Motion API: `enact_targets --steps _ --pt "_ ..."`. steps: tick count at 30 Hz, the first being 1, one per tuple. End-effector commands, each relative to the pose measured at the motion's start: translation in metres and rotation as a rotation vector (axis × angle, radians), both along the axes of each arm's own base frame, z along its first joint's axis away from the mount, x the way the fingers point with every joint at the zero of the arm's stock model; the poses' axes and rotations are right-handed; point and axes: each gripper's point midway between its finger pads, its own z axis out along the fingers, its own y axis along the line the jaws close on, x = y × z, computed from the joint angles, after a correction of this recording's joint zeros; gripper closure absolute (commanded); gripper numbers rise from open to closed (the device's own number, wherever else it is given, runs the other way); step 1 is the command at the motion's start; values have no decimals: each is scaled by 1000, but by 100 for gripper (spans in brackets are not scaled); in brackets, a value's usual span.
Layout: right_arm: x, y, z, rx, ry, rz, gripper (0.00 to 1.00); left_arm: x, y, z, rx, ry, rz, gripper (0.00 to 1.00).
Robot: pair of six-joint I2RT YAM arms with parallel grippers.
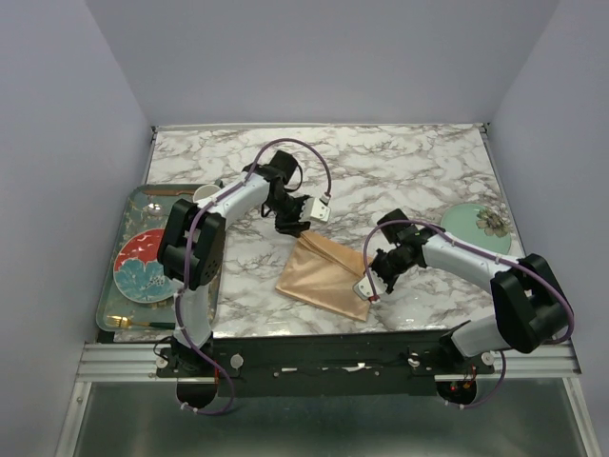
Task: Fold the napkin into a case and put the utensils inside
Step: Fold the lower triangle-folded napkin at the center of the board.
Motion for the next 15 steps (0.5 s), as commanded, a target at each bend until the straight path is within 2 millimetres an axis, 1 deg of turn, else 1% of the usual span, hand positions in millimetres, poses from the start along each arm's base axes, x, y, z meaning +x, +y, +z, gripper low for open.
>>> enact_targets --steps 1,3,6,7,8,12,13,15 --pt "-5 0 1 1 2 2 99 -5 -7 -6 7 -8 -72 53" --pt "-5 0 2 3 0 2 99 -7 -6 -11 21 -9 -81 55" --pt "-4 1 4 7 -3 1 99 -10 -4 -12 30 -13 -92 63" --pt "-4 1 4 7 -3 1 99 -10 -4 -11 27 -18 -94 68" --pt "-4 1 5 9 -3 0 99 -11 -4 -8 25 -23 -97 70" --pt "-4 3 12 18 11 -14 99 -21 0 -5 23 -13 -98 77" --pt "-4 3 14 18 10 -17 99 -23 1 -5 24 -11 -101 80" --pt "-5 2 14 17 14 -20 99 -29 4 -4 28 -13 -108 84"
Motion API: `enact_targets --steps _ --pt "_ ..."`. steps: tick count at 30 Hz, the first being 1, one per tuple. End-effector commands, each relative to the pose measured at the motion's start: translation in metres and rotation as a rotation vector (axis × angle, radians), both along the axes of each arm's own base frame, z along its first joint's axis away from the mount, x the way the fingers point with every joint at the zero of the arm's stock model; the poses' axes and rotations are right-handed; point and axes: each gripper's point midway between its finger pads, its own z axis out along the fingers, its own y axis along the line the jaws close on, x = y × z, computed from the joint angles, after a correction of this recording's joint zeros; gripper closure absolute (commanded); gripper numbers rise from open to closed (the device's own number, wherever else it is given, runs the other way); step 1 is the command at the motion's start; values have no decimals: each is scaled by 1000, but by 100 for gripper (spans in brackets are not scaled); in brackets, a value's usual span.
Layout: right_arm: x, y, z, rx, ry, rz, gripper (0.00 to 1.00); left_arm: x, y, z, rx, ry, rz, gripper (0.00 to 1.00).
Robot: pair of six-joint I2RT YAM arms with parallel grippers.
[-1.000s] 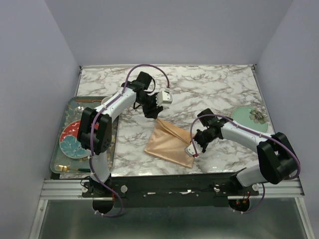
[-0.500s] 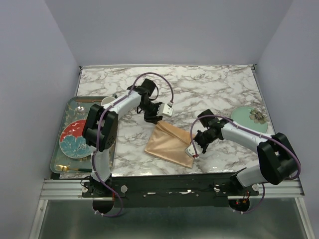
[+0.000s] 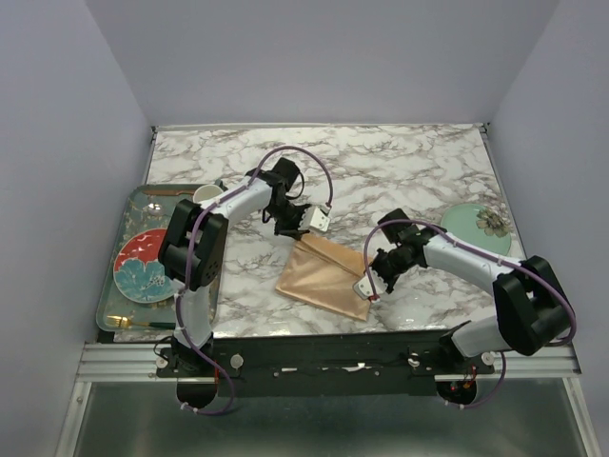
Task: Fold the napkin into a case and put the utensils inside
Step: Fold the lower triangle-folded napkin at the center of the board.
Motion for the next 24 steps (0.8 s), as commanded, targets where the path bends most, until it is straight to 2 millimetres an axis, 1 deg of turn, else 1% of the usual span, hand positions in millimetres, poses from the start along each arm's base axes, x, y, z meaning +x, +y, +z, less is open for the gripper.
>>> enact_targets --steps 1,3,4,5,11,19,24 --pt "-5 2 12 13 13 -7 99 -17 8 11 4 -15 -31 88" --pt "-9 1 13 14 22 -7 99 -21 10 13 6 -12 -27 93" --pt "-9 1 13 13 27 -10 99 -23 10 13 5 -9 -26 98" --pt "-12 0 13 16 31 -8 99 -25 11 14 5 -8 -25 100" --pt "-18 -3 13 14 44 -11 99 -40 13 16 10 1 -31 100" --pt "-27 -7 9 1 70 -13 99 -53 13 8 43 42 -17 100" --pt "-32 -10 1 -16 104 -21 99 -58 17 -3 86 59 -12 100"
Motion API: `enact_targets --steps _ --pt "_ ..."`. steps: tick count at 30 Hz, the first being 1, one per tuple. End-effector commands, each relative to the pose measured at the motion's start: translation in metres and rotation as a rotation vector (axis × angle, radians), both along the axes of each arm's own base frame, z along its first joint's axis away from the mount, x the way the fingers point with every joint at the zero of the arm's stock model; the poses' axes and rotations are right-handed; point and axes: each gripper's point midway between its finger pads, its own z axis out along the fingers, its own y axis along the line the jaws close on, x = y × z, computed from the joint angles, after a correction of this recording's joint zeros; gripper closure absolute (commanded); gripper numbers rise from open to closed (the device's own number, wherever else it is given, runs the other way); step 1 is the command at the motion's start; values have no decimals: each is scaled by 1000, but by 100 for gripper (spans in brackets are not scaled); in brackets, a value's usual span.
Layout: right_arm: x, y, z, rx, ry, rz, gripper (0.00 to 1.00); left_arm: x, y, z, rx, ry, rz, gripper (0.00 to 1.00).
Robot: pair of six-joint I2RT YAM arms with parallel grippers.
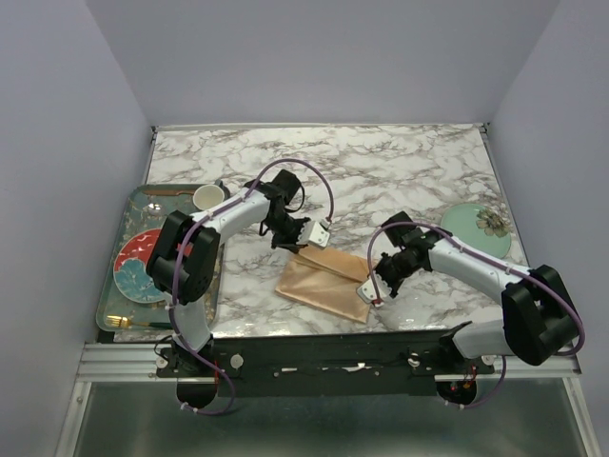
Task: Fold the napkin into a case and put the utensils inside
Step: Fold the lower triangle-folded napkin at the center of the board.
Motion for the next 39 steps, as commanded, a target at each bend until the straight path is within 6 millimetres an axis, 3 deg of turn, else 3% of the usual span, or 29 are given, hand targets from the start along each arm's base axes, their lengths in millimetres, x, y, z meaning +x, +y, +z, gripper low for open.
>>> enact_targets --steps 1,5,10,15,19,23,26,28,31,35,39 --pt "-18 -3 -7 -12 79 -6 99 -10 7 -7 53 19 7 100" --pt "-18 -6 -15 -35 90 -10 99 -13 8 -15 81 37 8 100" --pt "0 -4 -25 -70 82 -44 99 -9 15 -26 143 45 43 100" --pt "24 0 -28 -108 55 -60 99 -7 24 -37 203 53 78 94" --pt "36 1 -28 -130 13 -25 99 -5 31 -34 200 66 124 85" --pt "45 2 -30 -143 -23 9 99 6 37 -17 137 106 229 70" --pt "55 4 -30 -153 -70 34 99 18 35 11 28 129 315 62" --pt "61 4 -31 -160 -95 54 99 29 29 33 -42 133 370 59" --pt "64 5 -33 -163 -112 74 99 47 21 49 -77 117 423 56" --pt "65 5 -32 -164 -132 96 99 63 6 56 -103 176 541 56" --pt "66 4 -31 -165 -146 105 99 69 -10 46 -90 168 566 62"
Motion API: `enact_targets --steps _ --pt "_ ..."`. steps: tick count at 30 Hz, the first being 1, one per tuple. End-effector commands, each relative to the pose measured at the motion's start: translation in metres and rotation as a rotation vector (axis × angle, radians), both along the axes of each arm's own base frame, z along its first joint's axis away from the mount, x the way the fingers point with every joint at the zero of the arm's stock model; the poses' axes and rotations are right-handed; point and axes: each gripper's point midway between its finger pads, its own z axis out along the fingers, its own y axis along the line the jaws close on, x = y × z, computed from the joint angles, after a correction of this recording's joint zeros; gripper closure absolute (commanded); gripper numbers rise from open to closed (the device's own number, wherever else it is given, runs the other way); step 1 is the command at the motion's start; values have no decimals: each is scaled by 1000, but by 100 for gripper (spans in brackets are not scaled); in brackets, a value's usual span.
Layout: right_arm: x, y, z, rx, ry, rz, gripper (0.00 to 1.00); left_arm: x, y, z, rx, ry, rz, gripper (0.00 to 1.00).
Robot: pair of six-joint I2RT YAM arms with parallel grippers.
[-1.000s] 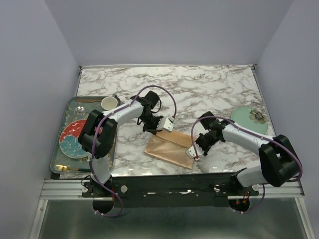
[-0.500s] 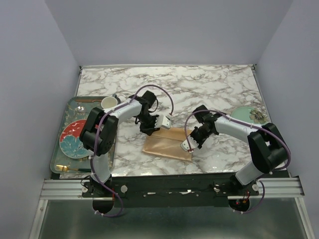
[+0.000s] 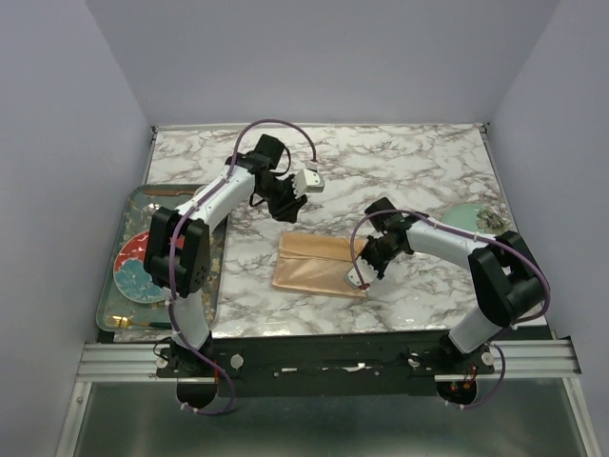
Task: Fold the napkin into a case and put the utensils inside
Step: Fold the lower triangle-folded napkin at the center of the board.
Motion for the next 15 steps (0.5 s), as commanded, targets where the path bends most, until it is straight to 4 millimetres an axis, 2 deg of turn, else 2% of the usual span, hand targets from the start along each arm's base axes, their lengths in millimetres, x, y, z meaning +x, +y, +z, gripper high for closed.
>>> enact_targets --steps 1,6,8,15 --pt "-1 -11 -12 -65 -12 34 99 -3 -26 -11 -15 74 63 63" --pt "0 -10 -10 -59 -17 30 99 -15 -40 -33 31 93 58 73" --pt "-2 -11 -11 -61 -13 30 99 -23 -40 -43 56 110 53 77" --pt "-4 -9 -6 -40 -28 41 99 -37 -29 -82 197 159 81 79"
